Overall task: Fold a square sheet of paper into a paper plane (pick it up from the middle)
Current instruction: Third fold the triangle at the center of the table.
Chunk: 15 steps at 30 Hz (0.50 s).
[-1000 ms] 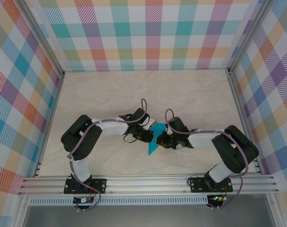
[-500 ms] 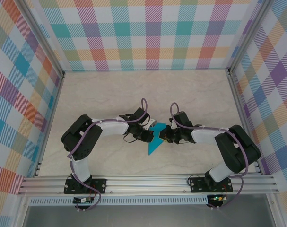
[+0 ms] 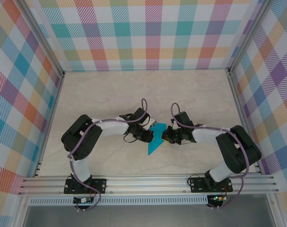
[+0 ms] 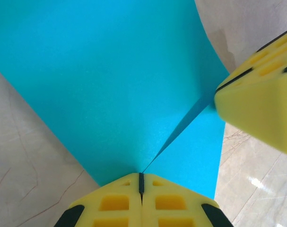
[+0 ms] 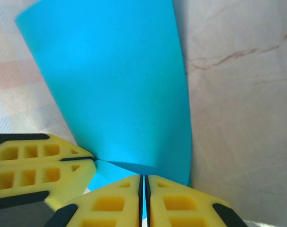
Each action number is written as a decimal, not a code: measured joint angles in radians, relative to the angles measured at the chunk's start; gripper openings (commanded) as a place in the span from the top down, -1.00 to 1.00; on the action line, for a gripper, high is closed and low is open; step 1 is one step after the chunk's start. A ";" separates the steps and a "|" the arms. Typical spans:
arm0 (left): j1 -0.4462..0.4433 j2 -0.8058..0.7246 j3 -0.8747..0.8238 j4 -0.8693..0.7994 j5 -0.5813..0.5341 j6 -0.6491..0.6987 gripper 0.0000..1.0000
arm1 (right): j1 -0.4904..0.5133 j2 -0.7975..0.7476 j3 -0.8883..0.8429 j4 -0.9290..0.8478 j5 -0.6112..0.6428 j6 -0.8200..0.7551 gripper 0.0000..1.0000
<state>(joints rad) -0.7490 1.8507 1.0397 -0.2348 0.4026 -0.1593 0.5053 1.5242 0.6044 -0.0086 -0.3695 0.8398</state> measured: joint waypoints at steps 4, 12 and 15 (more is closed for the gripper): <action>0.000 0.000 0.000 0.000 0.000 0.000 1.00 | -0.015 -0.007 0.024 -0.004 -0.019 -0.012 0.75; 0.000 0.000 0.000 -0.002 0.000 0.000 1.00 | -0.029 0.079 0.033 -0.008 -0.027 -0.026 0.81; 0.000 0.000 0.000 -0.001 0.000 0.000 1.00 | -0.034 0.080 0.033 -0.004 -0.029 -0.035 0.82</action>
<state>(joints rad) -0.7490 1.8507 1.0397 -0.2359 0.4026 -0.1593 0.4709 1.6047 0.6373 -0.0128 -0.3981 0.8047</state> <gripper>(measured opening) 0.048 0.093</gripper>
